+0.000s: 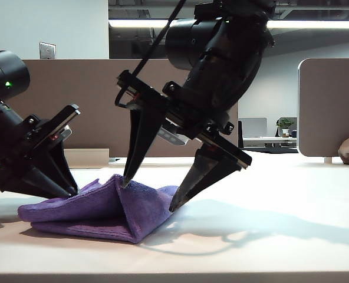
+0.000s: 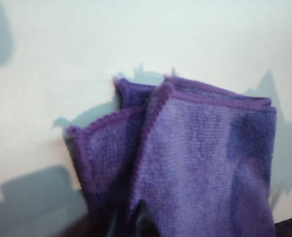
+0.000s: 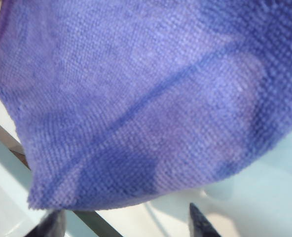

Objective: Fold the bottom of the cloth upward, then fold it vertically to form a square shape.

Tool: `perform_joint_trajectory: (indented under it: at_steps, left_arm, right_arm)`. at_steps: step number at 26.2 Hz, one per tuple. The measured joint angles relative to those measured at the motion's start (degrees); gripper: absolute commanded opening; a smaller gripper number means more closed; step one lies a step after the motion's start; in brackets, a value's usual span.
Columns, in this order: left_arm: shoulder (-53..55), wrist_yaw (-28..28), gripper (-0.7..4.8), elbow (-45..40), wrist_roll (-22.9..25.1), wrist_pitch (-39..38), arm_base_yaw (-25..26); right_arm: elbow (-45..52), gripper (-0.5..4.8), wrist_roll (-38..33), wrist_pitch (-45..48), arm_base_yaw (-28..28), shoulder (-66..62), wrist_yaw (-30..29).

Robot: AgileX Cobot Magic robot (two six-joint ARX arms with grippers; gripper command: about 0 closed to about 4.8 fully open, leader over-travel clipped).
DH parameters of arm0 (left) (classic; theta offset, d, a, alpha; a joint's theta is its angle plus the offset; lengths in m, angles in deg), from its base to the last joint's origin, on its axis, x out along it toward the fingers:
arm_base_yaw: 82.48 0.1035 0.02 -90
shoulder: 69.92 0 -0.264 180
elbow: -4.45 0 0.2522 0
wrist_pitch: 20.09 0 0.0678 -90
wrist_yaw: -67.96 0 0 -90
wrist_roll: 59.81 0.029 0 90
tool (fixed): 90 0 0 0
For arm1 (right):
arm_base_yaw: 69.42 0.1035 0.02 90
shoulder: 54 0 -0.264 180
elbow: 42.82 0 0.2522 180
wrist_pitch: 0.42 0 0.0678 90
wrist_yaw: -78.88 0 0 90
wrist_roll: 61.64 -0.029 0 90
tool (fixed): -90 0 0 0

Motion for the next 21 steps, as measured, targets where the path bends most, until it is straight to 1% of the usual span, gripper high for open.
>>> perform_joint_trajectory:
  at_steps: [4, 10, 15, 16, 17, 21]
  left_arm:
    - [0.0, 0.0, 0.57, 0.02, -0.66, 1.14, 0.0]
    - [0.0, 0.0, 0.57, 0.02, -0.76, 1.07, 0.0]
    - [0.0, -0.33, 0.57, 0.02, -0.83, 0.35, 0.0]
    - [0.0, -0.68, 0.57, 0.02, -0.83, 0.37, 0.0]
    - [0.0, -0.83, 0.57, 0.02, -0.83, 0.22, 0.0]
    - [0.04, -0.85, 0.57, 0.02, -0.83, 0.15, 0.0]
  right_arm:
    - [0.0, 3.2, -0.04, 0.37, -0.04, 0.07, -0.31]
    - [-0.02, 3.32, -0.79, 2.36, -0.02, 0.13, -2.75]
    - [-0.07, 3.37, -1.42, 3.41, -0.09, 0.13, -2.47]
    - [-0.07, 3.36, -1.51, 3.48, -0.09, 0.13, -0.72]
    - [-0.07, 3.33, -1.53, 3.98, -0.15, -0.07, 0.02]
    - [-0.09, 2.64, -1.55, 4.15, -0.17, -1.33, 0.0]
